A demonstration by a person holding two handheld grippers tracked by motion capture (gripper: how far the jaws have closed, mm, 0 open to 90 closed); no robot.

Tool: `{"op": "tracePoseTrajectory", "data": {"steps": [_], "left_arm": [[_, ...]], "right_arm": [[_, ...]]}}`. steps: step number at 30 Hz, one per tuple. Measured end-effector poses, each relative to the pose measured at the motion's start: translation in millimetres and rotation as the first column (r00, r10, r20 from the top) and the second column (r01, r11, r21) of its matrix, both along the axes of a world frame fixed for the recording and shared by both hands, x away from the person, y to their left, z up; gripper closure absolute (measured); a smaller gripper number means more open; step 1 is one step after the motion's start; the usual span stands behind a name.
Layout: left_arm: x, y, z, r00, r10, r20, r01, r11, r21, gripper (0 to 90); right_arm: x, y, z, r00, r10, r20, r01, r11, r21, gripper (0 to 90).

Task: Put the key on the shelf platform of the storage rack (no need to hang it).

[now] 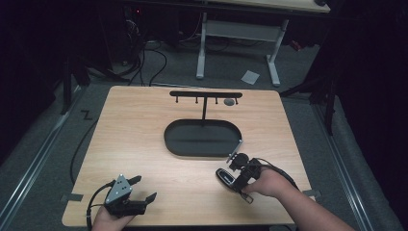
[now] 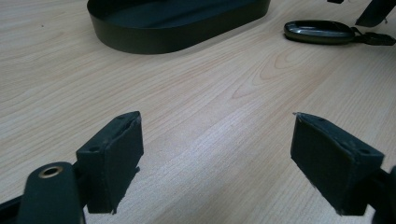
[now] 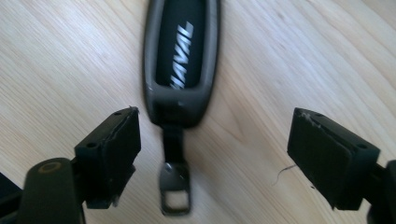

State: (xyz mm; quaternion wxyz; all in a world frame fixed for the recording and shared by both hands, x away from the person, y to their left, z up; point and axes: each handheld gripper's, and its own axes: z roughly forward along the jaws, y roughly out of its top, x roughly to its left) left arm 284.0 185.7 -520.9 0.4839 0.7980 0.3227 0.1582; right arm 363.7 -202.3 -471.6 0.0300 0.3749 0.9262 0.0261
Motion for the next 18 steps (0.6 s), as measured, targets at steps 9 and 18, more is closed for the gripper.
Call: {"op": "tracePoseTrajectory", "data": {"steps": [9, 18], "left_arm": [[0.4, 0.9, 0.1, 1.0, 0.002, 0.002, -0.002, 1.0, -0.004, 17.8], [0.4, 1.5, 0.5, 1.0, 0.005, 0.003, -0.005, 1.0, -0.006, 17.8]], "right_arm": [[6.1, 21.1, -14.3, 0.9999, -0.01, -0.008, 0.01, 0.9998, 0.018, 24.6], [10.0, 29.5, -21.7, 0.9987, -0.046, -0.022, 0.046, 0.9989, 0.002, 33.1]]}}
